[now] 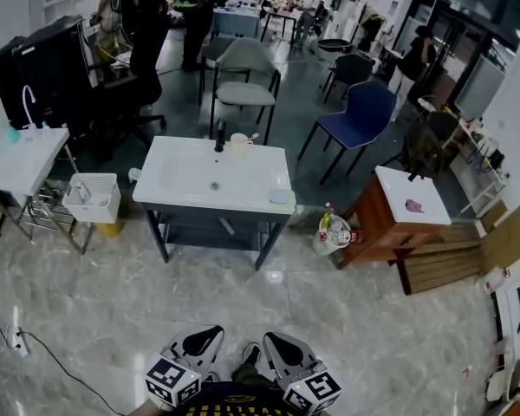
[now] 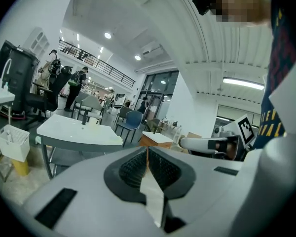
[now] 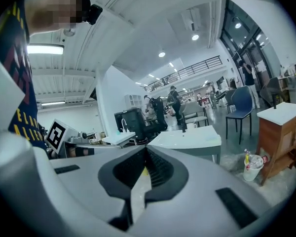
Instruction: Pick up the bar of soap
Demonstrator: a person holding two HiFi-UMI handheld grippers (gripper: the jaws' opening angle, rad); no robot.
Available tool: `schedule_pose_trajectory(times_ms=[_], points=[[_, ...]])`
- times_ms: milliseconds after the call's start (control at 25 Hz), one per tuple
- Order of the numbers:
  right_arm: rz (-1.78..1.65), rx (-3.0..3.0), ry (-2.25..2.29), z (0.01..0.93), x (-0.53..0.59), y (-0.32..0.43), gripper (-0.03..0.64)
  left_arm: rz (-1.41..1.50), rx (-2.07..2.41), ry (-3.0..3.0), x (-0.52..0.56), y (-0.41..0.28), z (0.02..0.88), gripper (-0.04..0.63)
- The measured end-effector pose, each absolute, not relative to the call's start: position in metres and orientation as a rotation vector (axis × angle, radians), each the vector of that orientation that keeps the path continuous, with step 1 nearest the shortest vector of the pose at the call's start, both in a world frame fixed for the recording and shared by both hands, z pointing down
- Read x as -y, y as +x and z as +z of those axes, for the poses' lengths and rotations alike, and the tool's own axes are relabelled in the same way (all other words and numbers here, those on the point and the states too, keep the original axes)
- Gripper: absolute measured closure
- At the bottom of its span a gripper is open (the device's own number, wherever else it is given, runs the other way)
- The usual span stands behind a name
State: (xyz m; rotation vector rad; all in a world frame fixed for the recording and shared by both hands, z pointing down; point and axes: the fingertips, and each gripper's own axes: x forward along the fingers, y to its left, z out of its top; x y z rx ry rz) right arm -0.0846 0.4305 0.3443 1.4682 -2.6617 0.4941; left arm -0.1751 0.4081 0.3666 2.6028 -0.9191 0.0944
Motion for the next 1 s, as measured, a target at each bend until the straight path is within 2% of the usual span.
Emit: schedule_pose_trajectory(times_ms=[160, 760, 1000], points=[[0.466, 2.713, 1.416, 0.339, -0.389, -0.073, 0.607, 0.111, 0.984, 2.581, -0.367, -0.162, 0.364, 0.574], [0.555, 2.718, 1.543, 0.345, -0.261, 0.073, 0.607, 0.19, 0.963, 2.623, -0.252, -0.026, 0.362, 0.574], [0.551, 2.71, 1.541, 0.349, -0.225, 0.097, 0.607, 0.197, 0.962, 2.589, -0.218, -0.009, 0.369, 0.574]])
